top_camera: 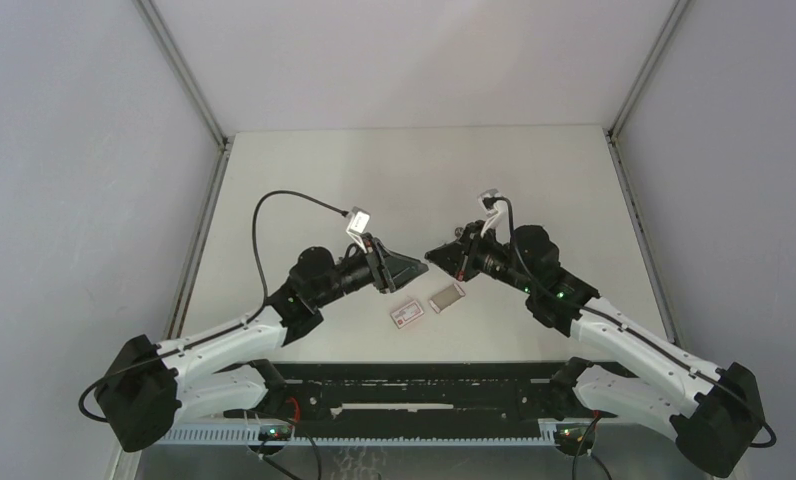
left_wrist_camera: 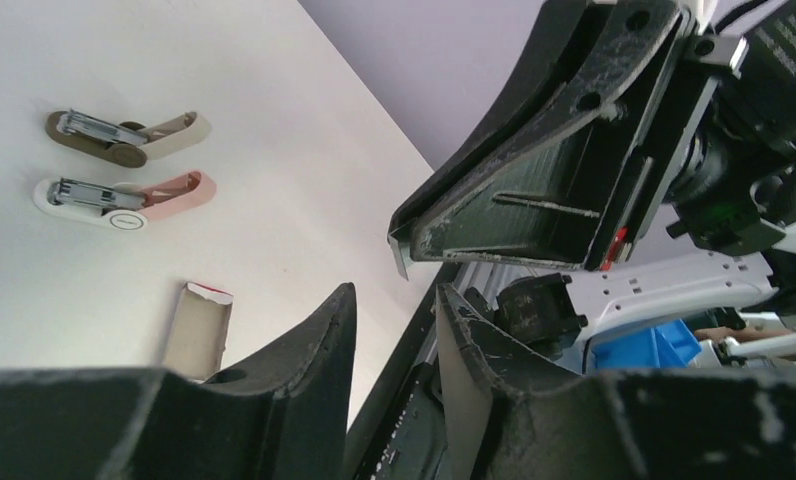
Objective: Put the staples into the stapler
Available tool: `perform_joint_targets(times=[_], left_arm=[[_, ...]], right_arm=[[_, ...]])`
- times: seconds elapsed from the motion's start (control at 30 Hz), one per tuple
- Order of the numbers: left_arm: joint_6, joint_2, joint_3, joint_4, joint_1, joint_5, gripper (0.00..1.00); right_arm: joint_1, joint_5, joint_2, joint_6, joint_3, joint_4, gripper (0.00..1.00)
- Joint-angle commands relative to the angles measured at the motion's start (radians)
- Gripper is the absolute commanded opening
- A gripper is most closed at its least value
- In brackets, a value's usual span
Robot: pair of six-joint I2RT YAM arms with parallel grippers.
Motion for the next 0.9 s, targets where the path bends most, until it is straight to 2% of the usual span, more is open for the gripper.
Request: perform_joint_targets(times=[0.0,0.67,0.87], left_arm=[[-0.009,-0.026,0.089,-0.031,-0.010,-0.070,0.38],[-0.008,0.004,0.128,-0.099,-0.018,-0.081,0.21],[-0.001,0.018,0.146,-0.108,-0.026,-0.076,0.23]], right_arm=[[0.023,0.096,-0.017,-0.055,0.058,-0.025,0.06],[0.053,0.135,-0.010,-0.069,0.073,-0.043,0.06],[0.055,0.132,-0.009,-0.067,0.073,-0.041,0.06]])
